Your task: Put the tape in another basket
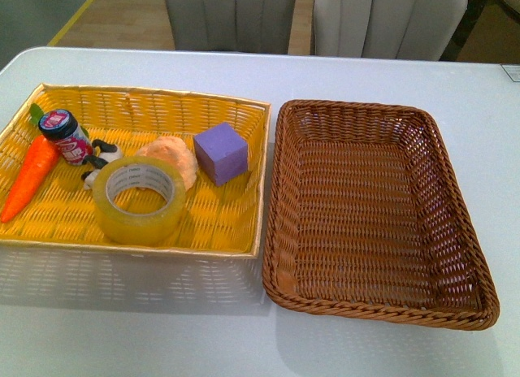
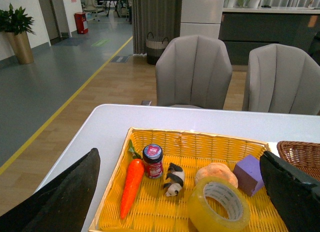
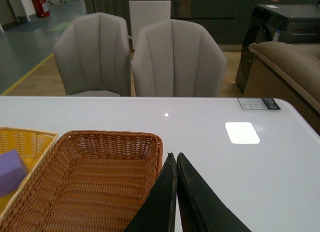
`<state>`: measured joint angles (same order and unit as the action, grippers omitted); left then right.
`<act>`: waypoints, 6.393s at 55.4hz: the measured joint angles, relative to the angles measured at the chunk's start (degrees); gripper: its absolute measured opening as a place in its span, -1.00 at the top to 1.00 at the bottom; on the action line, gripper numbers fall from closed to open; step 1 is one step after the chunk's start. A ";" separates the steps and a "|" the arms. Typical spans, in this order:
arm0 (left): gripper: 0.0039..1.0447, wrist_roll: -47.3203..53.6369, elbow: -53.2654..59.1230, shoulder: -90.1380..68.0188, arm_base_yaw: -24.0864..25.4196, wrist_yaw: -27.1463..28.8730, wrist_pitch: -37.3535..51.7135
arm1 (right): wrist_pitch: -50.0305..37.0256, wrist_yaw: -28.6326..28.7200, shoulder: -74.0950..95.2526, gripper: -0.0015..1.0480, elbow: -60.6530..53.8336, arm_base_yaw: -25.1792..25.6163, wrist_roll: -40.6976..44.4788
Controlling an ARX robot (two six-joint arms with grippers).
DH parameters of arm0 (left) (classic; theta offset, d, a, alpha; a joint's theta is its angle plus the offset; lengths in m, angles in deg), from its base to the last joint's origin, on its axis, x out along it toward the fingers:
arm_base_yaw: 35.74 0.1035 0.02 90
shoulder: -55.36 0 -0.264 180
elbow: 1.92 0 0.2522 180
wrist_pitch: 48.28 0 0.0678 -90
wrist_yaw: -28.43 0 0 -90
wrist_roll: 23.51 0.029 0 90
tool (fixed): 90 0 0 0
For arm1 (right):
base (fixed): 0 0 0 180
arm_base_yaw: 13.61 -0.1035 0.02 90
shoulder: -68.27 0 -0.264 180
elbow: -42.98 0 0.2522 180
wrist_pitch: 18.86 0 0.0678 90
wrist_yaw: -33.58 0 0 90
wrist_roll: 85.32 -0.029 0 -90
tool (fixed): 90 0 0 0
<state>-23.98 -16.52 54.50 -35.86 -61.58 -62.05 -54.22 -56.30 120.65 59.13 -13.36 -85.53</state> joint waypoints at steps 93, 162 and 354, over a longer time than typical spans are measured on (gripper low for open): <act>-0.83 0.02 0.00 0.00 0.00 0.00 0.00 | 48.94 -0.15 -51.87 0.96 -1.07 -0.04 0.02; -0.83 -16.35 -13.79 -45.59 1.60 -21.99 3.61 | 49.05 -0.15 -52.06 -0.83 -1.07 -0.11 0.04; 0.72 -16.39 -77.59 -129.63 -37.53 -0.15 3.93 | 49.05 -0.13 -52.06 -0.83 -1.07 -0.13 0.04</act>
<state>-40.37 -94.11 -75.14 -73.39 -61.73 -58.12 -5.18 -56.43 68.59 58.06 -13.49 -85.48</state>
